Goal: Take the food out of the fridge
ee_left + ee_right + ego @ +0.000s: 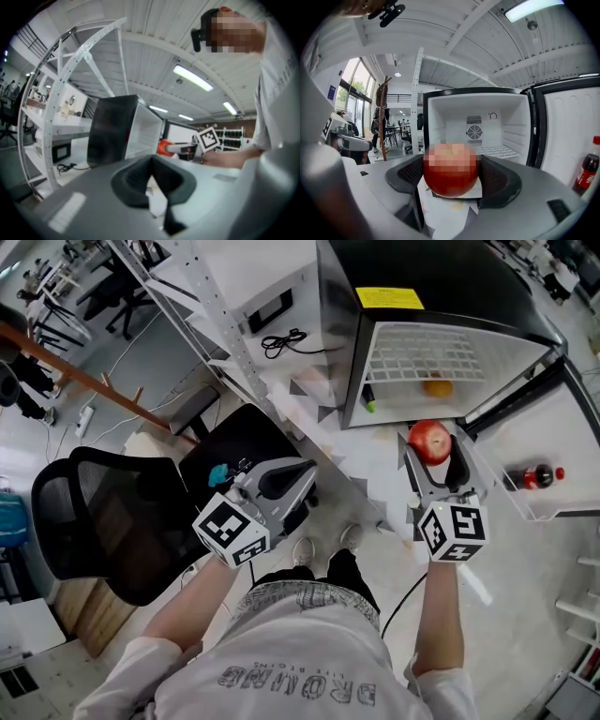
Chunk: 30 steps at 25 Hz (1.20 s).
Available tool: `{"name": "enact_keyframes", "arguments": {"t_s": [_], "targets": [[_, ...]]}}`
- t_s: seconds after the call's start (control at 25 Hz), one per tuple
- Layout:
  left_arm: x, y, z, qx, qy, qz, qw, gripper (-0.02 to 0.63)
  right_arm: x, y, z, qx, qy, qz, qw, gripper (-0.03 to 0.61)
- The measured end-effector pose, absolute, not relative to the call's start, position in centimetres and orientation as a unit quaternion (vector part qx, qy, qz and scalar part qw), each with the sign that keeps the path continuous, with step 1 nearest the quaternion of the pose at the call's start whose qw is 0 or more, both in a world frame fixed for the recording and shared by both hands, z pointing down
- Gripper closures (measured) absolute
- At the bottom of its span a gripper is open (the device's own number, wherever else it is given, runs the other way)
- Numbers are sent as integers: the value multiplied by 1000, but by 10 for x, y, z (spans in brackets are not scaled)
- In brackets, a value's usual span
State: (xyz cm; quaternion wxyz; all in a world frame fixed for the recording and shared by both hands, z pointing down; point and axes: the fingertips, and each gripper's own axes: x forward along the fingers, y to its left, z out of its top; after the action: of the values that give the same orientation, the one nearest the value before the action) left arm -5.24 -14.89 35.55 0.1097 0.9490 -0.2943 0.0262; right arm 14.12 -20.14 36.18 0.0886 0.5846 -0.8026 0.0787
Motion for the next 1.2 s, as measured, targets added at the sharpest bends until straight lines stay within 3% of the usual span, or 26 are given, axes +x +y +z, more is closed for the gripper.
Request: {"name": "enact_keyframes", "arguments": {"t_s": [1.2], "targets": [[-67, -163, 340, 952, -287, 7, 101, 609, 120, -162, 315, 589, -804, 60, 61, 245]]}}
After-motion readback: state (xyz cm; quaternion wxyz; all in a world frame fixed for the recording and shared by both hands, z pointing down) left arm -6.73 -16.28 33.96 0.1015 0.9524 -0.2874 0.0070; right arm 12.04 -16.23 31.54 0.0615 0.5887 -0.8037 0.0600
